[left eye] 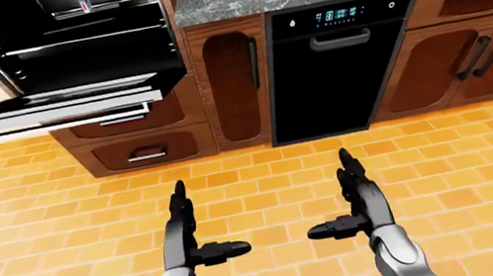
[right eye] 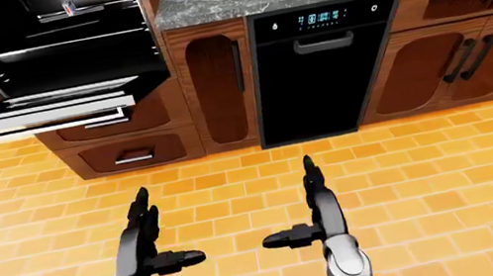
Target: Close the oven door.
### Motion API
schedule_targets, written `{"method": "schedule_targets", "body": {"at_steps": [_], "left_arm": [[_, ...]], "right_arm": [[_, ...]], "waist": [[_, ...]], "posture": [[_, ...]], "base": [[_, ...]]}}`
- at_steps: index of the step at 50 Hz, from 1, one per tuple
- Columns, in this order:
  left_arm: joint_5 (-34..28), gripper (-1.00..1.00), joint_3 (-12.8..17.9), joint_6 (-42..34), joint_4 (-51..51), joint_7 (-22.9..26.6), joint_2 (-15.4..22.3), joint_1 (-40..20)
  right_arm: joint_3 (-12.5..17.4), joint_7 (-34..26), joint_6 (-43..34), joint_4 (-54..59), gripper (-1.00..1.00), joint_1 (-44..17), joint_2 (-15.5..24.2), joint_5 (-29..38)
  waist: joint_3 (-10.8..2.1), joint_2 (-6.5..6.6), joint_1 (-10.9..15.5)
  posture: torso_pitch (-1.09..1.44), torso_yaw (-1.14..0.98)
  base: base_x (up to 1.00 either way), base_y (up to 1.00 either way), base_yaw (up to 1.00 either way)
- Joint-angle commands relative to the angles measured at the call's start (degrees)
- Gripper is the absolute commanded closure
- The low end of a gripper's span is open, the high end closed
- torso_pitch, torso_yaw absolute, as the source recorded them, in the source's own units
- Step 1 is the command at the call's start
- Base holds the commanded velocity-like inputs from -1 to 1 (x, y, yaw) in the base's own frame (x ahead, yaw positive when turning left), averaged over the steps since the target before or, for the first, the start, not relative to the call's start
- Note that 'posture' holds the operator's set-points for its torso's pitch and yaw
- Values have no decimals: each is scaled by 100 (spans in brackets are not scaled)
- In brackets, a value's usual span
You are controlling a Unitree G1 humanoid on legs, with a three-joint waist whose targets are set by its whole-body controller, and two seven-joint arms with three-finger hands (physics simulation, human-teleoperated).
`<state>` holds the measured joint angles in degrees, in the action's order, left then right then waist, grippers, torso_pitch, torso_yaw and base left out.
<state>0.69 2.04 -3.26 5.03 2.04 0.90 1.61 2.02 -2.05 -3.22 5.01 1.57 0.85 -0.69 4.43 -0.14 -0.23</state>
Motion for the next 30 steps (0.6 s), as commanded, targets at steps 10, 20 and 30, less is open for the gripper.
{"method": "schedule_targets", "body": {"at_steps": [10,20,30], "left_arm": [[201,-100,228,258,-393,104,136,-272],[647,-100,864,657,700,341,549,-708],[815,-100,1128,3633,5206,543,1239,-1758]], "right_arm": [[34,-103,200,-585,-100,-116,39,-73],[915,-476,524,449,-100,-603,575,-642],[1225,-880,2722,4089,-100,-1374,1117,-995]], "waist": [[-423,-32,53],[-493,-14,36],[-508,-10,16]], "posture": [[0,0],[0,0],[0,0]], "base": [[0,0,0],[0,0,0],[0,0,0]]}}
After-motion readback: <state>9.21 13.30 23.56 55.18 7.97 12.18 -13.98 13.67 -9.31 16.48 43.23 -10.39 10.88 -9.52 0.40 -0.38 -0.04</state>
